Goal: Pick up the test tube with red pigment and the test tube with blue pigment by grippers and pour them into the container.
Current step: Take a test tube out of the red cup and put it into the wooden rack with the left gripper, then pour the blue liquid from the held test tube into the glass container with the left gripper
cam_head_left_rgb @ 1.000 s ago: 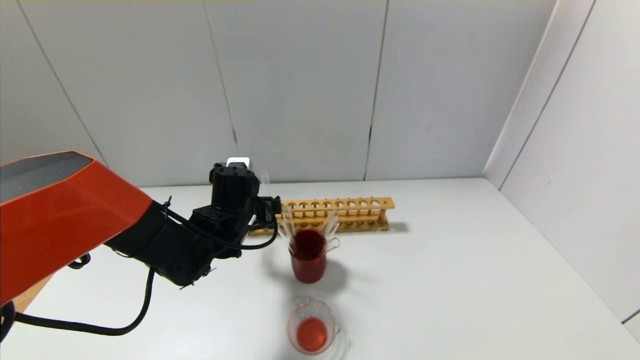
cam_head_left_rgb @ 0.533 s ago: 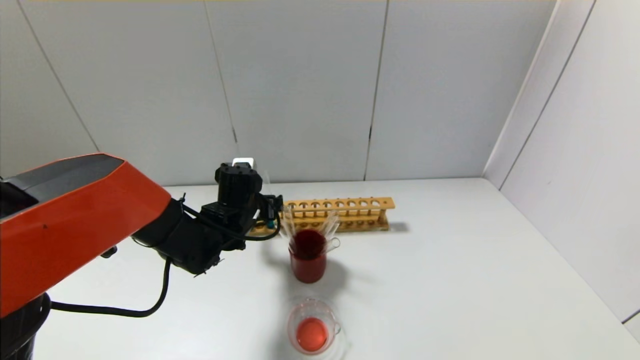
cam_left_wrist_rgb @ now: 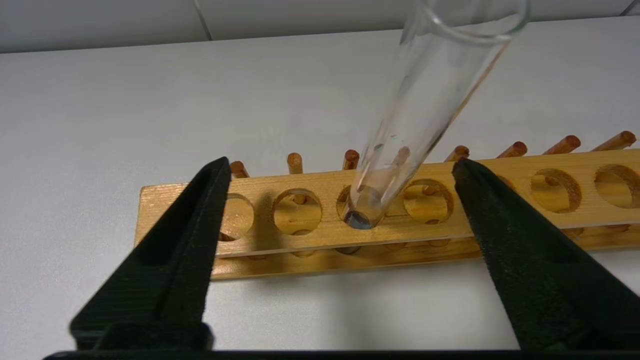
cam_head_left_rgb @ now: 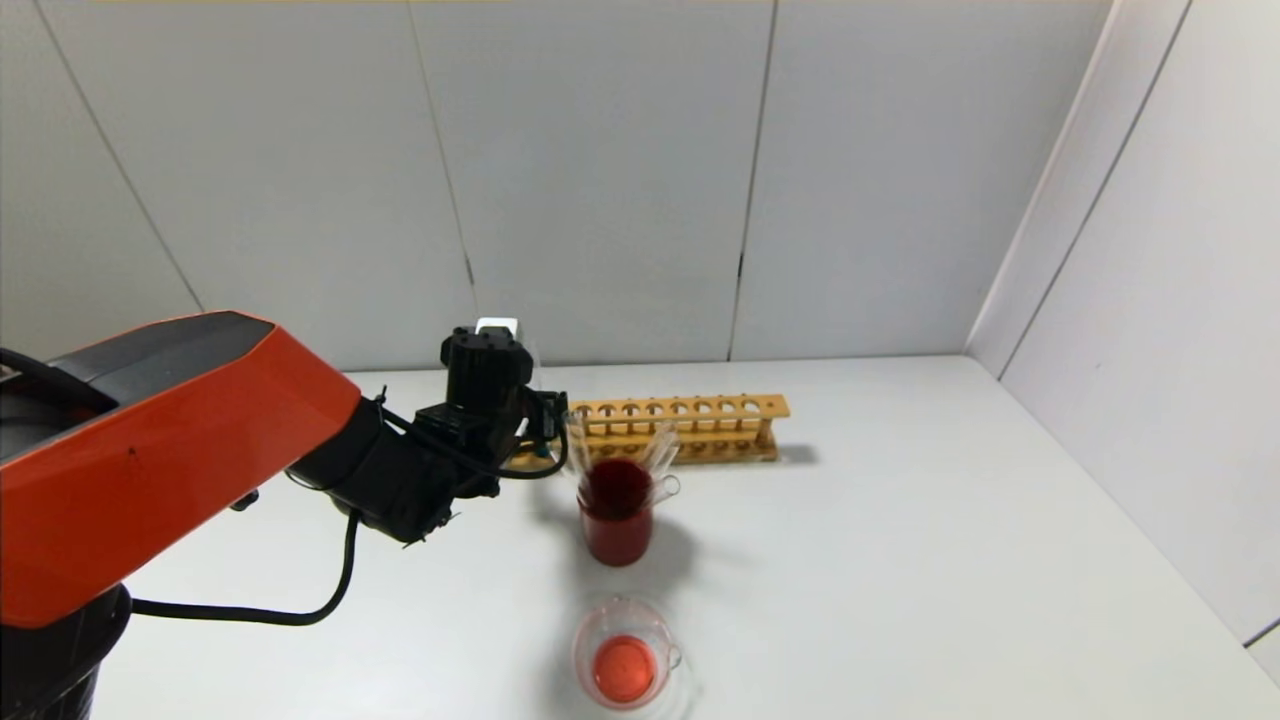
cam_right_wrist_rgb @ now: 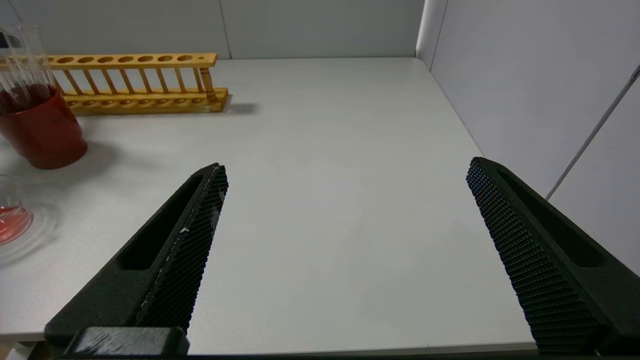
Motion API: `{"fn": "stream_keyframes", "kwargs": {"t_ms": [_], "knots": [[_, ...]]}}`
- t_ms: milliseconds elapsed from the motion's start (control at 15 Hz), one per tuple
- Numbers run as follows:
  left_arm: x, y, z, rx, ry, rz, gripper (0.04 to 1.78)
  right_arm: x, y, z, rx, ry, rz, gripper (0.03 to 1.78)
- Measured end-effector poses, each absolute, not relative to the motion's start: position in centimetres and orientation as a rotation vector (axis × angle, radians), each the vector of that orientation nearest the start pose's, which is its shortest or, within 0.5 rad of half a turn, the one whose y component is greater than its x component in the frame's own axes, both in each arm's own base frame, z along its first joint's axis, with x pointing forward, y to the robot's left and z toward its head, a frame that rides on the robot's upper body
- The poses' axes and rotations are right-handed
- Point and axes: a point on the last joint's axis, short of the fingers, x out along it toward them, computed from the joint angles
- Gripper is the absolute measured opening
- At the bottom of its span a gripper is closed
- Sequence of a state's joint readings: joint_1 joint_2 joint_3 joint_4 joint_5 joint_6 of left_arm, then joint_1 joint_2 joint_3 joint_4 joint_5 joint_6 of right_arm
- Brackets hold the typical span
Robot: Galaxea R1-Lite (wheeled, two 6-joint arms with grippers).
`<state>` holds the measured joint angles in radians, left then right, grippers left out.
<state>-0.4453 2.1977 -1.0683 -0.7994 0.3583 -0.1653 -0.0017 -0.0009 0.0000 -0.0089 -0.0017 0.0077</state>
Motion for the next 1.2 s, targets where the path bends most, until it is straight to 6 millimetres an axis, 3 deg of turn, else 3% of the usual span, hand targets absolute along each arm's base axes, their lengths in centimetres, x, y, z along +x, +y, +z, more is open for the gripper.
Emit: {"fn": "stream_keyframes", "kwargs": {"t_ms": [133,400,533,933,1200], "knots": [[37.7,-17.3,8.4,-0.033,0.31,-0.065,1.23,-2.3,0.0,7.6,0.008,-0.01,-0.003,1.74],[37.9,-17.7,8.2,-0.032,0.311,-0.074,0.51,-2.3,0.0,7.6,0.008,-0.01,-0.003,1.74],[37.8,-18.0,8.0,-0.029,0.314,-0.078,0.31,-2.3,0.0,7.6,0.008,-0.01,-0.003,1.74],[37.7,-18.0,9.1,0.035,0.294,-0.083,0.3,-2.3,0.0,7.6,0.008,-0.01,-0.003,1.74],[37.3,-17.8,13.8,0.056,0.241,-0.088,0.3,-2.3,0.0,7.6,0.008,-0.01,-0.003,1.74]]}}
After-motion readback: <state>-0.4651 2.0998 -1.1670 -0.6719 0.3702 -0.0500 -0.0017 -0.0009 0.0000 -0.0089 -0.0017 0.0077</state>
